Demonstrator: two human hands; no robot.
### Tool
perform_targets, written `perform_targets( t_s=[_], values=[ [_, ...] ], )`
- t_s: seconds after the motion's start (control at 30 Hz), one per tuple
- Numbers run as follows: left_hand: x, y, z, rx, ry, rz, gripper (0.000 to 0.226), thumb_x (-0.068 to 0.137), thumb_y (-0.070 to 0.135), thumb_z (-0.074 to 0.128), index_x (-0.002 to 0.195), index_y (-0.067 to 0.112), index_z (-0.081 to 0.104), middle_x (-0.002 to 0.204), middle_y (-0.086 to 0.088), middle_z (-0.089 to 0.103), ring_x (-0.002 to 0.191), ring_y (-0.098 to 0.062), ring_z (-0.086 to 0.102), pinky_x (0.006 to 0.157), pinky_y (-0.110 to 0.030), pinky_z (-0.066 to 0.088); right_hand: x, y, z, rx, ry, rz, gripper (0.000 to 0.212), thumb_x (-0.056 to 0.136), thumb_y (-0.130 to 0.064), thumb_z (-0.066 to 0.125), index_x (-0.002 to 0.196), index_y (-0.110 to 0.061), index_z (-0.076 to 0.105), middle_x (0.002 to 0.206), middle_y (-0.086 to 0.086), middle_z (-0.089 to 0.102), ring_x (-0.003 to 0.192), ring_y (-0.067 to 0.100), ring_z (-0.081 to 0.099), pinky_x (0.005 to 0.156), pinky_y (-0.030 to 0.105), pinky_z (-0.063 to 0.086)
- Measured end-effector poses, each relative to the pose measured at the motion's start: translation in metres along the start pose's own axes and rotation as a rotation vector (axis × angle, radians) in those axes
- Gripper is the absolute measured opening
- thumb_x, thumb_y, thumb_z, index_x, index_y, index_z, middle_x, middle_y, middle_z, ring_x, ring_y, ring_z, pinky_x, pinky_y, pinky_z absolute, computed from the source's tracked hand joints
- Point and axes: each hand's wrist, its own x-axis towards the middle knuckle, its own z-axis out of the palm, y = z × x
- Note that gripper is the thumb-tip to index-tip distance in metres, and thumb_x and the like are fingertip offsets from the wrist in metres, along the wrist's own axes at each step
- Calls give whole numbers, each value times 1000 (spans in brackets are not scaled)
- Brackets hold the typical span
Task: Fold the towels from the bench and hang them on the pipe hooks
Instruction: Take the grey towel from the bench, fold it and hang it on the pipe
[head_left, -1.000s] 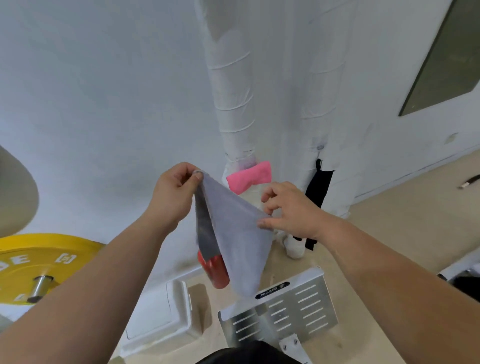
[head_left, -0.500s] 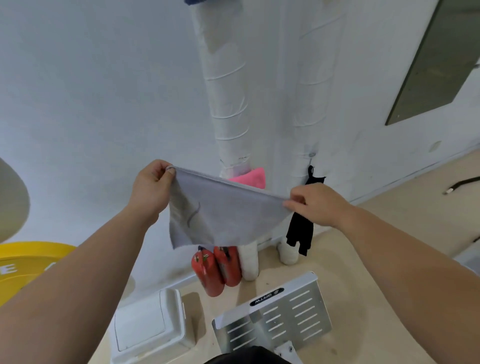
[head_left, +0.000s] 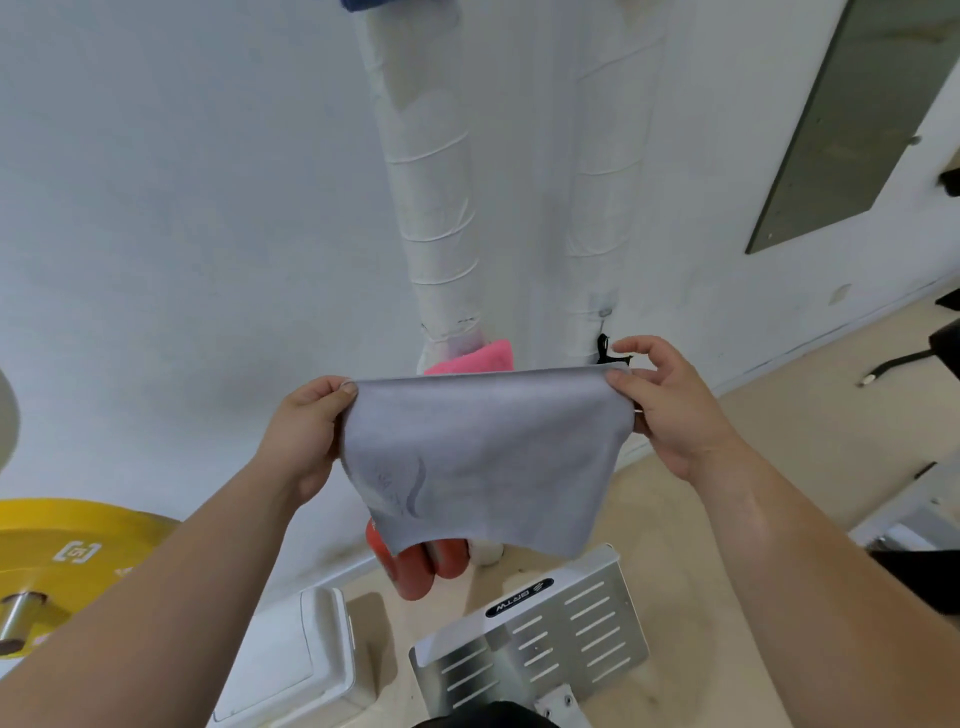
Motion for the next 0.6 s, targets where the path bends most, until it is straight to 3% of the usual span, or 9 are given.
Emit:
perform_targets(
  t_s=[0.13,0.23,0.3,0.37,0.47,0.53,0.6],
  values=[
    [-9,-10,9,-98,49,-105,20,100,13,52,82,12,61,76,-10,62,68,-26,56,62,-35,46,-11,10,16,104,183,-44,20,94,-4,55,91,-21,64,78,15,52,68,23,42,56,32,38],
    [-24,-9,21,-100,62,-97,14,96,11,52,89,8,64,81,-13,64,71,-28,59,63,-37,49,-23,8,29,-63,223,-88,29,89,0,49,79,-14,71,73,19,55,65,24,49,59,38,44],
    [-38,-5,29,-52,37,-75,15,96,11,52,85,10,62,74,-9,60,65,-26,55,58,-33,46,-35,3,41,-125,162,-92,35,91,2,46,81,-15,75,77,17,65,65,22,59,57,33,51],
    [-52,-2,39,-21,-6,-60,20,98,12,53,80,13,60,71,-8,55,63,-23,51,57,-31,42,-46,2,54,-197,37,-117,35,93,2,48,87,-21,74,79,1,71,67,15,66,59,23,53],
    [-70,0,55,19,-91,-20,21,100,12,55,81,11,61,76,-14,52,67,-26,48,57,-33,38,-57,9,74,-437,-152,-243,27,89,-6,65,90,-33,69,68,-22,63,64,1,60,66,15,46],
    [-80,-2,63,57,-161,18,22,101,12,57,81,7,64,72,-15,51,65,-28,45,50,-30,36,-60,14,84,-494,-212,-326,23,86,-7,71,87,-30,70,75,-22,62,70,-1,59,70,12,41],
    [-89,-3,68,72,-230,35,24,100,12,59,79,8,68,68,-15,53,60,-27,43,45,-27,34,-62,16,91,-522,-267,-402,18,85,-10,74,87,-27,72,90,-19,55,90,1,57,80,11,39]
  ],
)
